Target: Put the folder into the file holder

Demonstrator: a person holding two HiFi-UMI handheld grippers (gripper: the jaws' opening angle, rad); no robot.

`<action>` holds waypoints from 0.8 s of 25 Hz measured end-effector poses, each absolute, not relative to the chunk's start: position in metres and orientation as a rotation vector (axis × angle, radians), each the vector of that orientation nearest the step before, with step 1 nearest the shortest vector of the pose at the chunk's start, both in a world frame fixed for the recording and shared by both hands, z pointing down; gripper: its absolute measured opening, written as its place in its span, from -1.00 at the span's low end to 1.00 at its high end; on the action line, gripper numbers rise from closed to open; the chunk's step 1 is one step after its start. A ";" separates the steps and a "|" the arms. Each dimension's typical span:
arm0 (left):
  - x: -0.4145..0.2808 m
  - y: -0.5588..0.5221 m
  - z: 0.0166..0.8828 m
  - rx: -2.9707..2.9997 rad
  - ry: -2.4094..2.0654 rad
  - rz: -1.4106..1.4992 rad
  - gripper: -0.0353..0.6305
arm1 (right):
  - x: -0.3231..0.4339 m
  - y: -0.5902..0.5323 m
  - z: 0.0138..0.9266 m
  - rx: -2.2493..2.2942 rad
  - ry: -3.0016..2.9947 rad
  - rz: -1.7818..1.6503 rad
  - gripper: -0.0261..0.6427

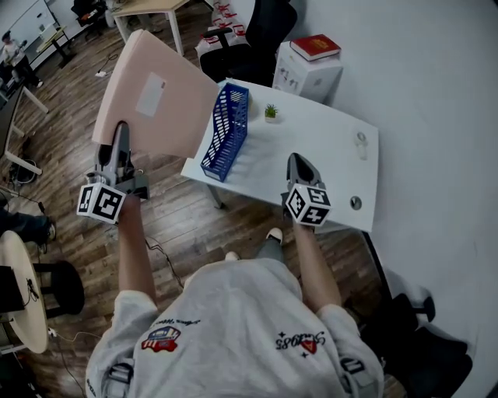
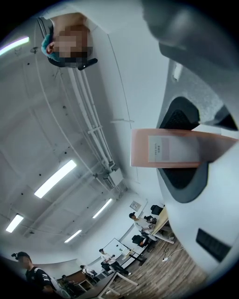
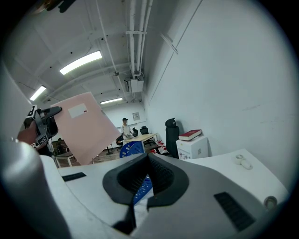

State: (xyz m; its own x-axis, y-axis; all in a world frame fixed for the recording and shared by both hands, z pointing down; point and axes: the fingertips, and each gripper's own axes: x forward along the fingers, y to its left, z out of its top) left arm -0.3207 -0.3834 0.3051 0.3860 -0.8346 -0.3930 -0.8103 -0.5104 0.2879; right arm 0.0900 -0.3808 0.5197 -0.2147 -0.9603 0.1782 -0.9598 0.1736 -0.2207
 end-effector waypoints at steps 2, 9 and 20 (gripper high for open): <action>-0.311 -0.389 0.302 2.598 -1.517 -0.767 -0.45 | 0.096 -0.379 0.517 -1.983 2.392 -0.442 -0.91; -0.270 -0.409 0.308 2.667 -1.469 -0.704 -0.45 | 0.121 -0.371 0.514 -2.035 2.348 -0.429 -0.91; -0.233 -0.434 0.353 2.712 -1.490 -0.511 -0.46 | 0.152 -0.358 0.522 -2.109 2.282 -0.451 -0.92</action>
State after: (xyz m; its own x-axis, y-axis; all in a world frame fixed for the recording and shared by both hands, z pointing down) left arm -0.2332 -0.4341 0.3527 0.4955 -0.8226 -0.2789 -0.8207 -0.5485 0.1598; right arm 0.1521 -0.3581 0.5218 -0.0977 -0.9767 0.1911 -0.9760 0.0565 -0.2102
